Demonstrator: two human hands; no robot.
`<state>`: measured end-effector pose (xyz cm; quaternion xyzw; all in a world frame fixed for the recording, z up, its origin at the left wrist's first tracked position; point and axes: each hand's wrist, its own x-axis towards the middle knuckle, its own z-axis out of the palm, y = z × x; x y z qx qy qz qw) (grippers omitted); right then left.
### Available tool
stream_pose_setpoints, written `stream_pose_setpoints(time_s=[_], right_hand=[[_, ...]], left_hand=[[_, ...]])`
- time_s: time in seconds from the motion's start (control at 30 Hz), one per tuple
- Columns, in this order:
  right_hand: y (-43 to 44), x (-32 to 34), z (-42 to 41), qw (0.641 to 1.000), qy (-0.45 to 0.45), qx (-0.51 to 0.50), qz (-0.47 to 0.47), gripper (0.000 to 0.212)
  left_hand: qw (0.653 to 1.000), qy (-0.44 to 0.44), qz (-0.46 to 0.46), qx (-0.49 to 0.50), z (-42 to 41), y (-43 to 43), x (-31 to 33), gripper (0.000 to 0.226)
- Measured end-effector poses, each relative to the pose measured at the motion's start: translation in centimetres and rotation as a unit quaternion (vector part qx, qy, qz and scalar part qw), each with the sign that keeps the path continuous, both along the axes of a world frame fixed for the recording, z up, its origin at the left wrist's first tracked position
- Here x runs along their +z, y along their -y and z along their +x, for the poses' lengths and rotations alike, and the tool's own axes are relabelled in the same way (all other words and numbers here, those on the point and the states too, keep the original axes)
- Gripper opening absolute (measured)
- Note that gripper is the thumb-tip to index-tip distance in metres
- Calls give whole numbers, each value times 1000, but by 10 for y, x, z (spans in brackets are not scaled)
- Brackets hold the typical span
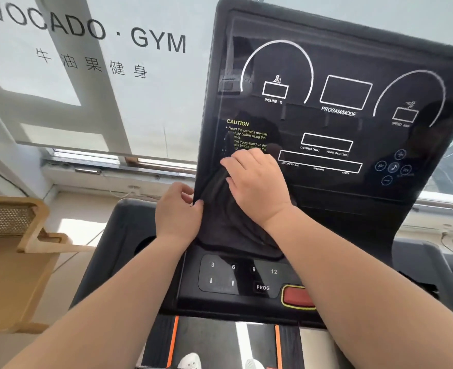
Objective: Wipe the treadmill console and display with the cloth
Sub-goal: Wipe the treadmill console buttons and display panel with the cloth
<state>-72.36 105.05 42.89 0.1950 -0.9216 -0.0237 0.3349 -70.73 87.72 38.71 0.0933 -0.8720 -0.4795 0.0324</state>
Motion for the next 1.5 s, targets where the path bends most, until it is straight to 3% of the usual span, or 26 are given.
stream_pose_setpoints(time_s=[0.07,0.13,0.23,0.4,0.63,0.8,0.97,1.1,1.2,1.33,1.5], right_hand=[[6,6,-5,999,-7,-40,4,33],[9,8,-8,998,-9,-54,21,23],[8,7,-5,997,0,-65,48,21],[-11,5,9,992,16,-76,104,17],[-29,-4,28,983,60,-123,124,20],[-32,20,32,993,48,-103,-15,12],[-37,84,23,984,-8,-91,-155,11],[-45,114,40,976,-45,-41,-209,11],[-54,102,72,982,20,13,-186,14],[-66,46,121,980,172,84,-54,14],[-69,-34,164,910,375,152,88,29]], left_hand=[[999,-1,-29,-12,-1,4,-1,15],[999,2,-45,-22,0,7,-3,12],[1000,2,-18,-17,5,13,-6,5],[997,25,-9,-70,14,16,-10,25],[985,4,-141,-98,23,12,-26,26],[995,-45,-48,-79,17,15,1,26],[987,-147,40,-61,-6,20,76,21],[973,-205,79,-77,-4,25,118,17],[972,-182,78,-125,17,38,109,22],[976,-74,-31,-204,69,60,48,25],[944,38,-107,-310,127,73,-11,24]])
